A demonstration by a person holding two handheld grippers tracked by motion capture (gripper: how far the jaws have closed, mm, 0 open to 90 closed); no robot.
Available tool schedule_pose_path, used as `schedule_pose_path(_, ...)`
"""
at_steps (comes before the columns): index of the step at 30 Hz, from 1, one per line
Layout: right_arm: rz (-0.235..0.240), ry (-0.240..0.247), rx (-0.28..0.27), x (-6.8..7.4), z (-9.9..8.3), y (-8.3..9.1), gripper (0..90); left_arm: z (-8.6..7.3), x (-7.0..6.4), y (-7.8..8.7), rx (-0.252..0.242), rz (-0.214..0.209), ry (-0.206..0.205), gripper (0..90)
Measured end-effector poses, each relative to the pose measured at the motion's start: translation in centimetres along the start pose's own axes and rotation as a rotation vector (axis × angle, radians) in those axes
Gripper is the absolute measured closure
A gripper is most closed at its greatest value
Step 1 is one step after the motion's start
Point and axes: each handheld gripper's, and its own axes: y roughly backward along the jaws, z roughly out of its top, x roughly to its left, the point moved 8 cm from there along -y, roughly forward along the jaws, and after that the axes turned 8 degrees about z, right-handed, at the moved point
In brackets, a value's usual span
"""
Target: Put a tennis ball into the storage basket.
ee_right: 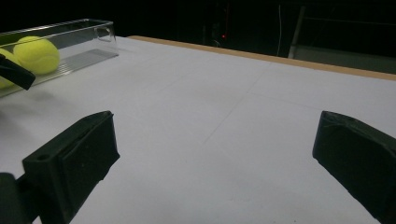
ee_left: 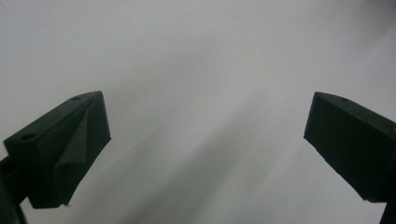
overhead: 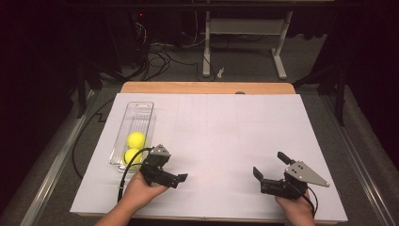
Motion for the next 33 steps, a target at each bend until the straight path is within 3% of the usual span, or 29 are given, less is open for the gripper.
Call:
schedule_pose_path(7,-0.011,-0.003,0.006,-0.2,-0.1,-0.1,0.6,0.0,0.0,0.6,-0.064,-0.004,-0.031,1.8)
schedule_pose_path(10,-0.017,-0.008,0.008,-0.3,-0.2,-0.1,0.6,0.1,0.3,1.0,-0.103,-0.018,-0.024,2.1)
schedule_pose_path(21,-0.043,-0.014,-0.011,-0.5,0.2,0.4,0.6,0.0,0.1,2.9,-0.25,-0.097,-0.047,0.3)
schedule_pose_path(26,-0.035,-0.012,-0.04,-0.4,0.7,1.1,0.6,0.2,0.2,3.4,-0.299,-0.058,-0.042,0.2)
schedule_pose_path(33,-0.016,0.006,-0.072,-0.2,1.3,1.5,0.6,0.5,0.2,4.2,-0.364,-0.066,-0.01,0.2)
